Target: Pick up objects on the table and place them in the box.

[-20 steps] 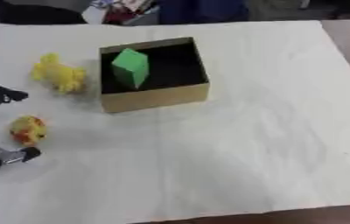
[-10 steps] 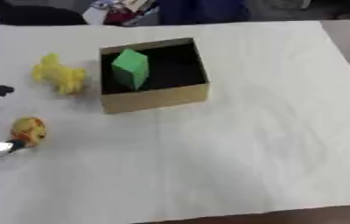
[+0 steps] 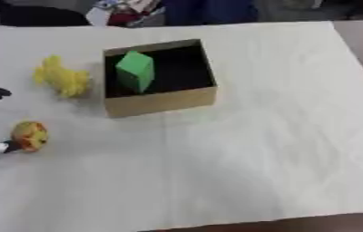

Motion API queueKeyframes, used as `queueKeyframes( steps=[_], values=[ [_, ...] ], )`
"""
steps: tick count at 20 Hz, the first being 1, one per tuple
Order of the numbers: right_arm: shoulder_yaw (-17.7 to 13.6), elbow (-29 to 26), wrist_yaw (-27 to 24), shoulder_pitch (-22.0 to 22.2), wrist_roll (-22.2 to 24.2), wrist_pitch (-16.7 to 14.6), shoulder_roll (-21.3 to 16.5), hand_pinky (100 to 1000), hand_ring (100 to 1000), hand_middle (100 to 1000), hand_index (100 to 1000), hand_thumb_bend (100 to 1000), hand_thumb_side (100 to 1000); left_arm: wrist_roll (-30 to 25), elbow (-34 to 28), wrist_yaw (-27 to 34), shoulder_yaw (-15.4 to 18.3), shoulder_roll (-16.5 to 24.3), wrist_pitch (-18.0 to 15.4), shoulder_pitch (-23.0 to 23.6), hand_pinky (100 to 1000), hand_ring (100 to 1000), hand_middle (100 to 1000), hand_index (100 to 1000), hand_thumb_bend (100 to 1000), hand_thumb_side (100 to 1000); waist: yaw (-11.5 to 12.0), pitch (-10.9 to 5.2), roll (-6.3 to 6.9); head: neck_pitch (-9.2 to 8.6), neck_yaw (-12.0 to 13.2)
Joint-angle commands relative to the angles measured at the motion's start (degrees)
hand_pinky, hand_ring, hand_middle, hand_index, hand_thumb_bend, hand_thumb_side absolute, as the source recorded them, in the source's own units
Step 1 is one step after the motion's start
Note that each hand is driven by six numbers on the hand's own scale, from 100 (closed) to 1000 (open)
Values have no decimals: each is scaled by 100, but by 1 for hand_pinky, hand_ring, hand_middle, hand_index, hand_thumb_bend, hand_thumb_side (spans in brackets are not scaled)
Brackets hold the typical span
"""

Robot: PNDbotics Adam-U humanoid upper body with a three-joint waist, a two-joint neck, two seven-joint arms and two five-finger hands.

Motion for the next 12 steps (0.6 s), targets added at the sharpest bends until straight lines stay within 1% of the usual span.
queueKeyframes(
  steps=[1,7,9,12],
  values=[
    [-72,-96,10,-51,-11,14,-62,893,803,676,881,100,1000,-270,-13,-8,137,81,-20,-125,723,832,807,943,601,515,0,-87,7,-52,14],
    [-76,-96,10,-51,-16,43,-25,895,803,675,883,100,1000,-773,9,43,207,-23,7,-268,711,828,807,931,603,510,-18,-46,6,-68,11],
    [-81,-96,6,-48,-23,55,-8,896,802,674,884,100,1000,-938,18,44,240,-51,19,-305,709,826,806,919,585,506,-20,-33,8,-77,13],
    [-83,-96,7,-38,-23,82,10,897,802,673,884,100,1000,-1188,-8,29,297,-83,25,-352,704,823,804,911,581,505,-15,-16,13,-78,10]
  ],
)
